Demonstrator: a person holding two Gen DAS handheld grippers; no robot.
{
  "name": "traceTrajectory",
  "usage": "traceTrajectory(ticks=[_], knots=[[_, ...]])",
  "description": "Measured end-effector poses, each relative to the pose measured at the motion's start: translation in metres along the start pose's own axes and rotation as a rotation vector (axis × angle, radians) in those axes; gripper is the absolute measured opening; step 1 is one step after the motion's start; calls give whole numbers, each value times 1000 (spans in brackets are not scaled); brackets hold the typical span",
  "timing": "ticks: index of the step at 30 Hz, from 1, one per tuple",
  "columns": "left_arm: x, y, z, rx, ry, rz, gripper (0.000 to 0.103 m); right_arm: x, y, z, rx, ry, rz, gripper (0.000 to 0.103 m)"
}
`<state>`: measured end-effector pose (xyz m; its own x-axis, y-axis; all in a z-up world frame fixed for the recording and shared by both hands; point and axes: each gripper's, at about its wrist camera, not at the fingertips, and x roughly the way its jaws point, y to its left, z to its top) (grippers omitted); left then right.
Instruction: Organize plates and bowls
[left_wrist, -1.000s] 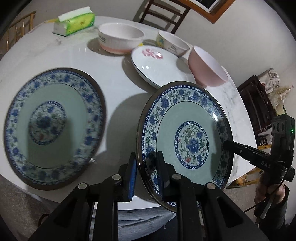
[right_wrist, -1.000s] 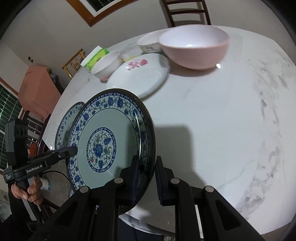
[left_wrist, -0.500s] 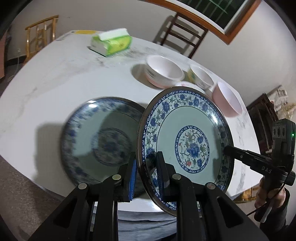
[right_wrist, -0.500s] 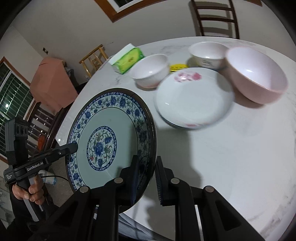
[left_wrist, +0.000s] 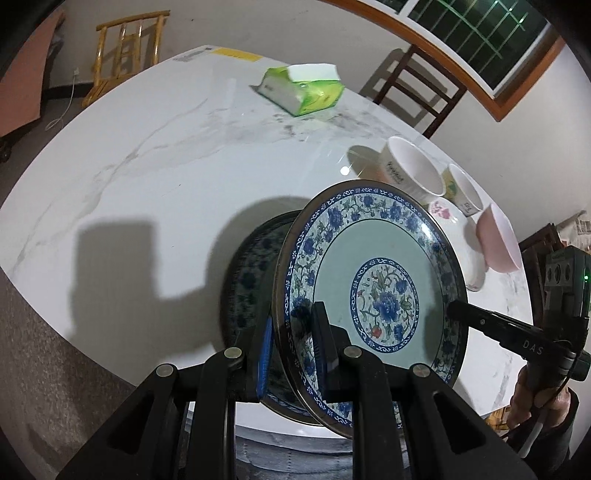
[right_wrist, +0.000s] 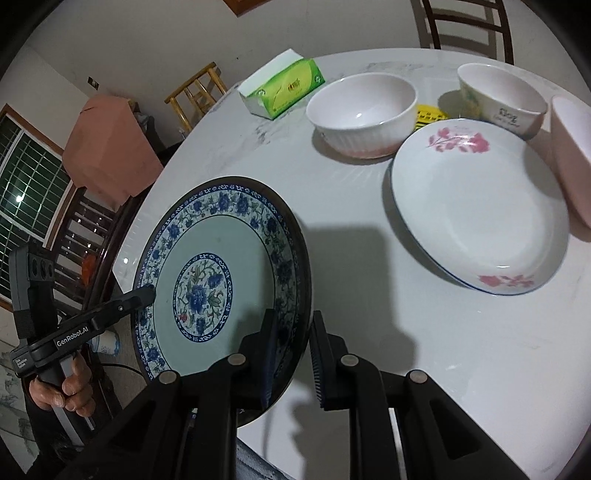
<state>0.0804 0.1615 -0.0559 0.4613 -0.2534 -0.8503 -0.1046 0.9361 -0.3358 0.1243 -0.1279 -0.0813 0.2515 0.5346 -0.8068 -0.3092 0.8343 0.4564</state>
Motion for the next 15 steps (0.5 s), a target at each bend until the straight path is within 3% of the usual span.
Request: traceTrajectory(ticks=[15], knots=[[20, 28, 0, -52, 29, -4, 17, 24, 7, 6, -6, 46, -23, 17]])
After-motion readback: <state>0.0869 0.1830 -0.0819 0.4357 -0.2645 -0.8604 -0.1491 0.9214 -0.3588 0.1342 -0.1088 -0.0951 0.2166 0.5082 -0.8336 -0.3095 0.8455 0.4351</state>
